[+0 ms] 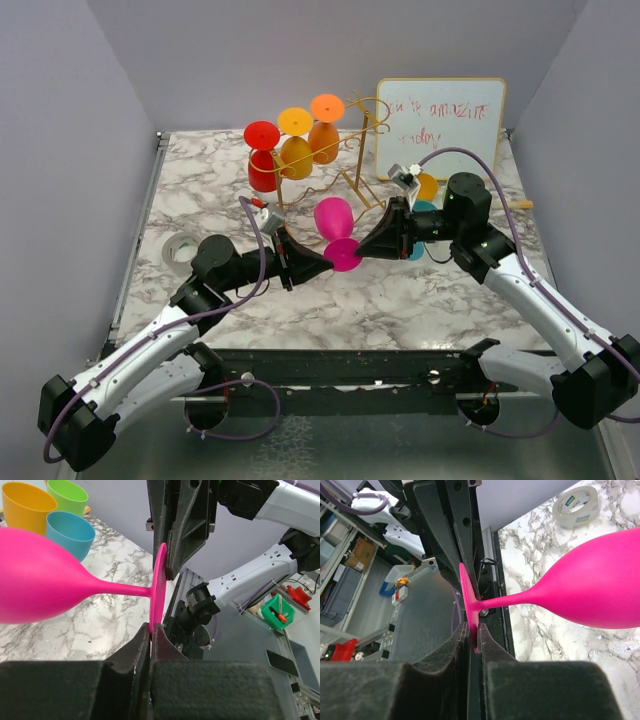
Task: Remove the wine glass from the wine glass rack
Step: Place the wine glass at the center of the board.
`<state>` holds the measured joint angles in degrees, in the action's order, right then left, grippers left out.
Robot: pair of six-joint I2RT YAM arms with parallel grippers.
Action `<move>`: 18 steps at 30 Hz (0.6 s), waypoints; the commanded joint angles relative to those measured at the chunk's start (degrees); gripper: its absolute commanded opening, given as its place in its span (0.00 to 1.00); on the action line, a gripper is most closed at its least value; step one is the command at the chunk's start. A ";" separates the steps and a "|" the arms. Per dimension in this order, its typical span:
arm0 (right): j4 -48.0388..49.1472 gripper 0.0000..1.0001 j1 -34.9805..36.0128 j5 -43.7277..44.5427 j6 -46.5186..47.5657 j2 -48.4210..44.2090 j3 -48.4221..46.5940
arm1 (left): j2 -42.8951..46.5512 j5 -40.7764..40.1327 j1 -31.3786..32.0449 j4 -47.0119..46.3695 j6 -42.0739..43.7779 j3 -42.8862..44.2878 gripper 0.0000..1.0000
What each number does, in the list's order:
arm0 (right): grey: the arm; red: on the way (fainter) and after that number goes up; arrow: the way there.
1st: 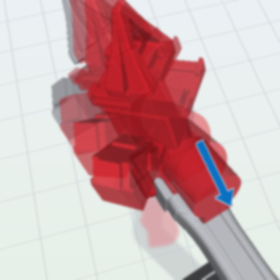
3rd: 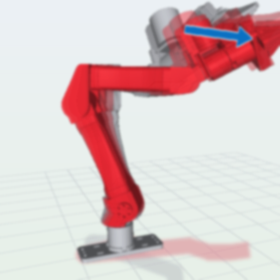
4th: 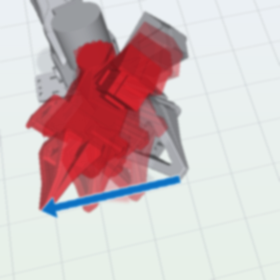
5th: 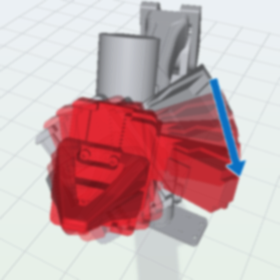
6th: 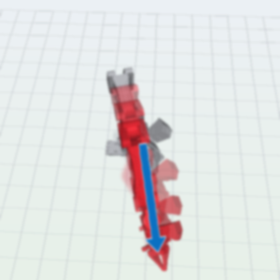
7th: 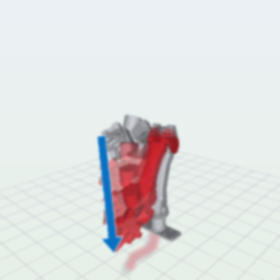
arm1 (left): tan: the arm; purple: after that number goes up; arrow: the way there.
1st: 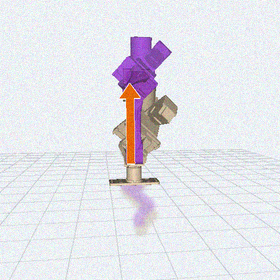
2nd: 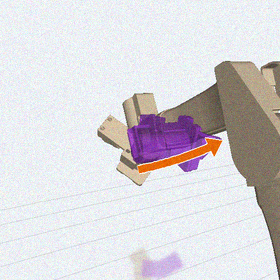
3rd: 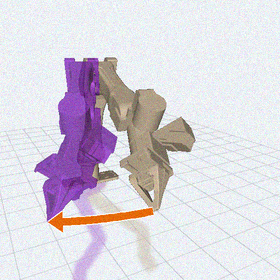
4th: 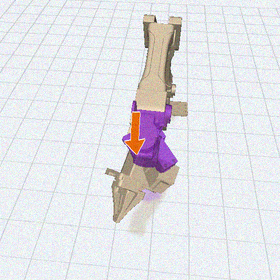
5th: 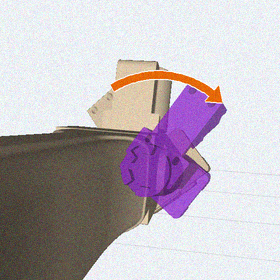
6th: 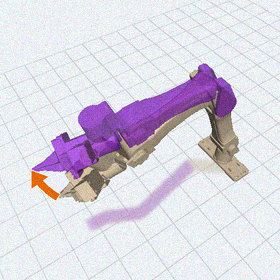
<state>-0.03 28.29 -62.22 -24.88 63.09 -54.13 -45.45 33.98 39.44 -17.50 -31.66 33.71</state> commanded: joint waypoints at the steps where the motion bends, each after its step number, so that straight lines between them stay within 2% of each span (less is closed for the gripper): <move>1: -1.22 0.10 0.61 -0.48 0.96 0.03 -0.01 | 0.24 -0.52 0.02 -1.84 1.12 -0.08 0.00; 4: -0.49 0.04 0.77 -0.45 0.30 -0.22 0.22 | -0.38 -0.26 0.02 -1.93 0.55 0.32 0.00; 9: -2.74 0.01 0.97 2.97 2.99 -0.73 0.04 | -1.95 -1.09 -0.02 -1.85 -0.89 1.21 0.17; 12: -6.14 0.00 0.97 4.26 5.57 -0.86 -0.73 | -2.33 -1.57 0.02 -1.93 -0.87 1.55 0.24; 18: -4.10 0.01 1.02 4.37 5.05 -1.66 0.53 | -3.37 -0.06 0.00 -1.84 -0.85 2.21 0.23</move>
<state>-4.45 28.88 -59.05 -20.88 63.00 -54.13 -48.18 33.63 39.44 -18.31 -32.42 33.98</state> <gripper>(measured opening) 0.024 0.246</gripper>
